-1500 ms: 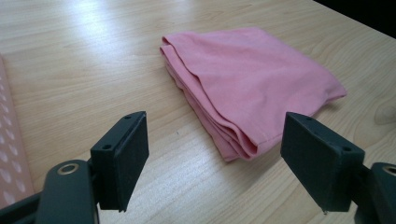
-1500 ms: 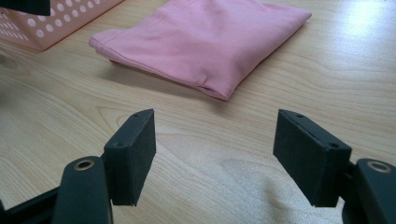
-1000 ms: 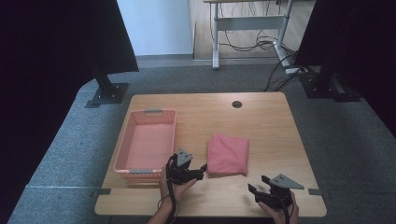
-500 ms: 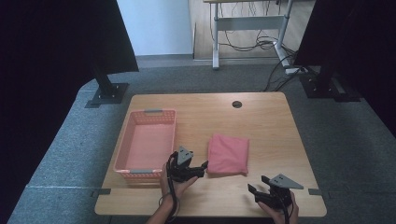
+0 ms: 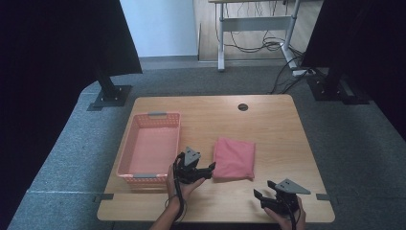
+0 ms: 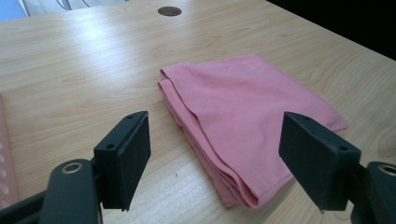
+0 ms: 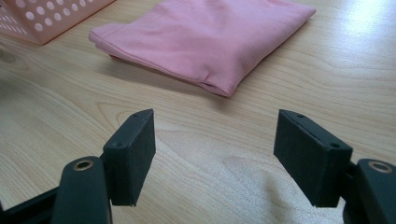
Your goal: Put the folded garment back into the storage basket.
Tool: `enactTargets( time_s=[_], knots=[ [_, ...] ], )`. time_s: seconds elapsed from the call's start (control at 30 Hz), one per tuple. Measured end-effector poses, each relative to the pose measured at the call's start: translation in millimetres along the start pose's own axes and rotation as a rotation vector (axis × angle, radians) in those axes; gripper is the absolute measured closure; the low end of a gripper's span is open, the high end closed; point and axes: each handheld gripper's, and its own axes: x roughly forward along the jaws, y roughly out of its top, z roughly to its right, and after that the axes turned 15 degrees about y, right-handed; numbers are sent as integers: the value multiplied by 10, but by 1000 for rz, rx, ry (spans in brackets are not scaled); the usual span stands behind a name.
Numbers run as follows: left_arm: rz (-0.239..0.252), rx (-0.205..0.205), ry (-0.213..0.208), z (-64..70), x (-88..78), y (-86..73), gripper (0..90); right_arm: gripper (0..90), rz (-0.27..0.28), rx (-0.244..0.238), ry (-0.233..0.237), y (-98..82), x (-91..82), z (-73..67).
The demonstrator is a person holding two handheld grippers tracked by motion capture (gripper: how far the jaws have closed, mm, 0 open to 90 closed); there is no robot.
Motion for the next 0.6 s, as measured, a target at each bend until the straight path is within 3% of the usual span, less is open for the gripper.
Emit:
enactTargets(
  time_s=[0.6],
  knots=[
    [-7,-6,9,-33,73,80,251,296,-8,1,-2,-4,8,2]
  ],
)
